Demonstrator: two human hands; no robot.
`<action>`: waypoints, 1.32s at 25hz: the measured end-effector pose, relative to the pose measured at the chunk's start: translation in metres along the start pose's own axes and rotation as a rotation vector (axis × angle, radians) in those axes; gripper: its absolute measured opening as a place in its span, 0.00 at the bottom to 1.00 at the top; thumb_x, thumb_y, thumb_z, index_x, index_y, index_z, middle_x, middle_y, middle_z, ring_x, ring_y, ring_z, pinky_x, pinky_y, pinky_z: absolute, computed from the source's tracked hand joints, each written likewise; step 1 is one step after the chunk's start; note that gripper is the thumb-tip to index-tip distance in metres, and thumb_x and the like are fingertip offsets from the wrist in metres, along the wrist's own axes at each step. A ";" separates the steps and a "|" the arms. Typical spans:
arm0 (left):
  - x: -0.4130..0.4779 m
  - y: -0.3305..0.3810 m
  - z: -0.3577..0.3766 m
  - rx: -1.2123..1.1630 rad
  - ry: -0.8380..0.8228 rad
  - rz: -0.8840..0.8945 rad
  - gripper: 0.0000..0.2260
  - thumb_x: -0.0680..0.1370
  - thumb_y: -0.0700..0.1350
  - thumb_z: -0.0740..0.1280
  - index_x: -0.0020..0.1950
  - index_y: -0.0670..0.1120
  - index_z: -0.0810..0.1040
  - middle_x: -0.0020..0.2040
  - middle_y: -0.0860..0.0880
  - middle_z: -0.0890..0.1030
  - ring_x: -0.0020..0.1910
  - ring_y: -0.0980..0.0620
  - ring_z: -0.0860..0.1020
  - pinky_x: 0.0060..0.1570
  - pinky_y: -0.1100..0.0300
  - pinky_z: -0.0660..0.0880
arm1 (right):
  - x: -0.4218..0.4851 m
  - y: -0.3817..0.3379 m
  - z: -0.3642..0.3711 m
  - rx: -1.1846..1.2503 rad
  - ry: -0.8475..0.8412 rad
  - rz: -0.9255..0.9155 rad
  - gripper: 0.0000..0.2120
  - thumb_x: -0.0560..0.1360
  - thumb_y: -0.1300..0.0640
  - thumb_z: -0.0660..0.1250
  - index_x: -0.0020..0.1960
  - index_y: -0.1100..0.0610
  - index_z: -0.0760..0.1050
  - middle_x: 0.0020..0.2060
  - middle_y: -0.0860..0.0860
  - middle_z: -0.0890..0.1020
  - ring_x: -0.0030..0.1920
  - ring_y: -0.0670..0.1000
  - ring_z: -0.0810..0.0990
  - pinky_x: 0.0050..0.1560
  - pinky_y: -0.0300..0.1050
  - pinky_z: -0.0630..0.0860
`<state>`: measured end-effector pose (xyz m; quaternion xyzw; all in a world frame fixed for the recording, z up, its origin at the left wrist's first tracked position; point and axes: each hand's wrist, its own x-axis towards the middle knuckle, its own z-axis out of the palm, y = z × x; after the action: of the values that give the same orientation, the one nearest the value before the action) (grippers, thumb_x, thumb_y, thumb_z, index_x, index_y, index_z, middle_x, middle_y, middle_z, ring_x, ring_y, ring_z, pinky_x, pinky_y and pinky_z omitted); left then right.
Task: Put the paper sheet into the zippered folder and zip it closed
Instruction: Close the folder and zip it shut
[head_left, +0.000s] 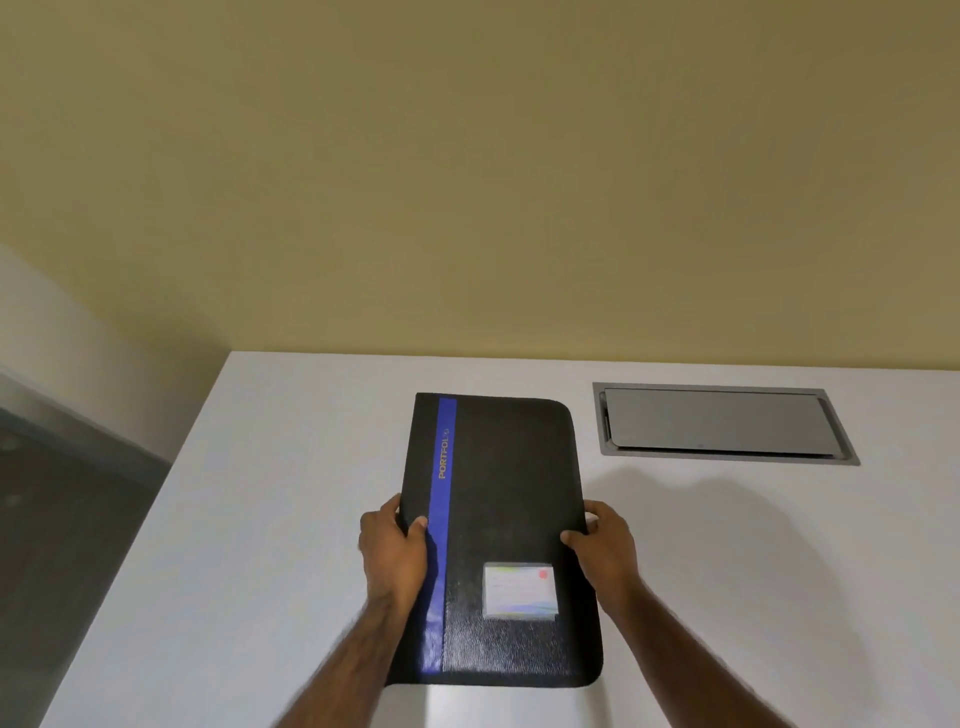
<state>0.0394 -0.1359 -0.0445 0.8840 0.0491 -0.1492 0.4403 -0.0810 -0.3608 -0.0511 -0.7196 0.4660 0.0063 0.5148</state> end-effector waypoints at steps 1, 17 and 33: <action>0.004 0.008 -0.001 -0.021 0.001 0.008 0.15 0.74 0.40 0.69 0.60 0.50 0.83 0.47 0.53 0.86 0.46 0.53 0.84 0.53 0.51 0.82 | 0.004 -0.006 -0.001 0.017 0.013 -0.002 0.16 0.74 0.66 0.69 0.60 0.56 0.77 0.55 0.53 0.84 0.50 0.54 0.82 0.51 0.46 0.80; 0.058 0.056 0.027 -0.067 -0.110 0.004 0.16 0.80 0.38 0.67 0.67 0.44 0.78 0.58 0.45 0.84 0.53 0.45 0.83 0.59 0.44 0.80 | 0.063 -0.051 -0.018 0.056 0.101 -0.056 0.13 0.75 0.65 0.71 0.51 0.50 0.74 0.48 0.48 0.80 0.47 0.53 0.80 0.50 0.48 0.80; 0.074 0.042 0.040 0.019 -0.221 0.031 0.14 0.79 0.41 0.66 0.65 0.45 0.78 0.58 0.46 0.83 0.54 0.45 0.83 0.58 0.44 0.80 | 0.088 -0.032 -0.008 0.002 0.091 -0.023 0.10 0.75 0.60 0.72 0.54 0.52 0.76 0.53 0.52 0.83 0.45 0.52 0.82 0.46 0.46 0.82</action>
<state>0.1101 -0.1963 -0.0584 0.8669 -0.0148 -0.2395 0.4369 -0.0132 -0.4238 -0.0669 -0.7241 0.4806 -0.0329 0.4936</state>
